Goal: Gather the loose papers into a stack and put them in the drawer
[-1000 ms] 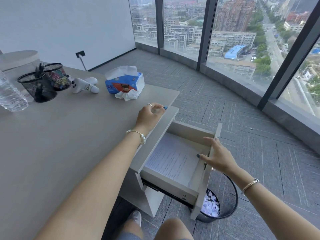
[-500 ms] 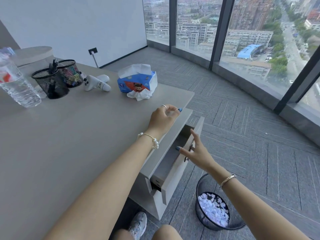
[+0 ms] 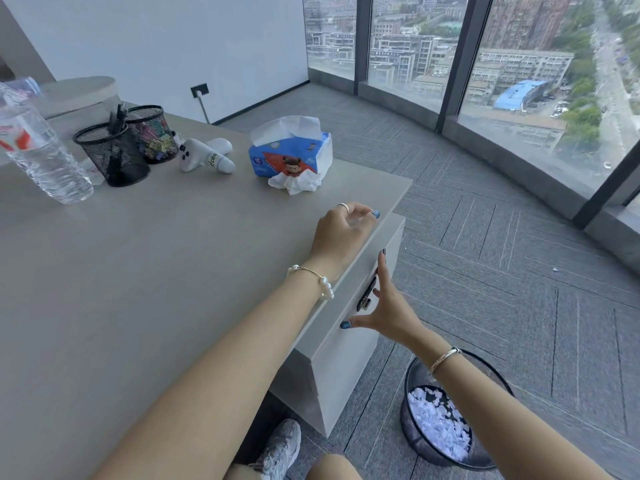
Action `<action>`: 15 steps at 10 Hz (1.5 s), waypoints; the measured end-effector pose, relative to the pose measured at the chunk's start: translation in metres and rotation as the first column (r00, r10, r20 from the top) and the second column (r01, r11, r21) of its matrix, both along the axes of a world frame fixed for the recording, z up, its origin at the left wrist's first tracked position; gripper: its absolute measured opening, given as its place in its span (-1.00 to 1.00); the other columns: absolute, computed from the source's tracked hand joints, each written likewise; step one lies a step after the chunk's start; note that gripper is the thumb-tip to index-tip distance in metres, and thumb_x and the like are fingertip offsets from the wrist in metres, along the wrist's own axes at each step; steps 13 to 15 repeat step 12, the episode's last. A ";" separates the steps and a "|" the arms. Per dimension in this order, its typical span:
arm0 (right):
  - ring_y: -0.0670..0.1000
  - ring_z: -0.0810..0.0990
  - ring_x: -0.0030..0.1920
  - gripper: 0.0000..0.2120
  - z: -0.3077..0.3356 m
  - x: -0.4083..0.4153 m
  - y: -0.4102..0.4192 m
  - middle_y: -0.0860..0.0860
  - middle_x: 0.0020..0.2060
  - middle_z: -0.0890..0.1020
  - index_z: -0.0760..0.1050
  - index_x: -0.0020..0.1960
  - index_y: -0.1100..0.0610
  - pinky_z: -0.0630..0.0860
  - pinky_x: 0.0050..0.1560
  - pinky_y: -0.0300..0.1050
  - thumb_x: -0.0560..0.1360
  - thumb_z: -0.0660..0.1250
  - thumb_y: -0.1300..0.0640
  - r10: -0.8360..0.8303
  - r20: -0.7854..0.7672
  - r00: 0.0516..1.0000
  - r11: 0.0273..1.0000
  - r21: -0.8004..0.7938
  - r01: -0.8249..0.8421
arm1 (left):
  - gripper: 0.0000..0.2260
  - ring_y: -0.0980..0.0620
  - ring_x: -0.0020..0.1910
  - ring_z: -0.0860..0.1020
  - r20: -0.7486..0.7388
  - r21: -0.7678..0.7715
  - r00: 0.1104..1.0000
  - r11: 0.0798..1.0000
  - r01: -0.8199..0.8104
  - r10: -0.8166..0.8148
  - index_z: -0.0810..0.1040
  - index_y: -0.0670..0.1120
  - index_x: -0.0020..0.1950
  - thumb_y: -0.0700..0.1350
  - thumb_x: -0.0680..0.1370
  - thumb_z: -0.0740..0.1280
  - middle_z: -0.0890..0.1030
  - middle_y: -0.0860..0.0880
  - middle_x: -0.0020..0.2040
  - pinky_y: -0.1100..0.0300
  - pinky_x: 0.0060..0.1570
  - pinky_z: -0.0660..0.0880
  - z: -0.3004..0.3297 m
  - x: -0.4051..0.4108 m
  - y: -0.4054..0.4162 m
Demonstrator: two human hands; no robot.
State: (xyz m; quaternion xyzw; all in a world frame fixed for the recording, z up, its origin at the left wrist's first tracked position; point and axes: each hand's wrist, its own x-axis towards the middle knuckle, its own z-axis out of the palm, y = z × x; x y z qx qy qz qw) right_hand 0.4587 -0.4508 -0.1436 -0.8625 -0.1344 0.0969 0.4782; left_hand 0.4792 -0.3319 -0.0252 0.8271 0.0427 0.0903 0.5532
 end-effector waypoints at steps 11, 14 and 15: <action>0.11 0.20 0.50 0.20 0.023 -0.011 -0.006 -0.01 0.56 0.00 -0.18 0.54 0.08 0.24 0.45 0.05 0.20 0.53 -0.18 0.014 -0.058 0.998 0.987 -0.160 -0.023 | -0.88 0.09 -0.07 0.55 0.002 -0.019 1.000 1.000 0.000 0.000 0.60 -0.05 -0.11 -0.03 0.45 0.35 0.62 0.04 -0.12 0.23 -0.02 0.43 0.002 -0.004 0.000; 0.08 0.15 0.52 0.16 0.037 -0.021 -0.009 -0.04 0.56 -0.03 -0.17 0.54 0.05 0.21 0.47 0.09 0.22 0.51 -0.19 -0.004 -0.021 1.000 0.995 -0.101 0.002 | -0.94 0.13 -0.15 0.54 -0.015 -0.065 1.000 0.998 -0.008 0.007 0.57 -0.02 -0.13 -0.06 0.46 0.34 0.59 0.12 -0.21 0.31 -0.12 0.40 0.007 -0.007 0.001; 0.08 0.15 0.52 0.16 0.037 -0.021 -0.009 -0.04 0.56 -0.03 -0.17 0.54 0.05 0.21 0.47 0.09 0.22 0.51 -0.19 -0.004 -0.021 1.000 0.995 -0.101 0.002 | -0.94 0.13 -0.15 0.54 -0.015 -0.065 1.000 0.998 -0.008 0.007 0.57 -0.02 -0.13 -0.06 0.46 0.34 0.59 0.12 -0.21 0.31 -0.12 0.40 0.007 -0.007 0.001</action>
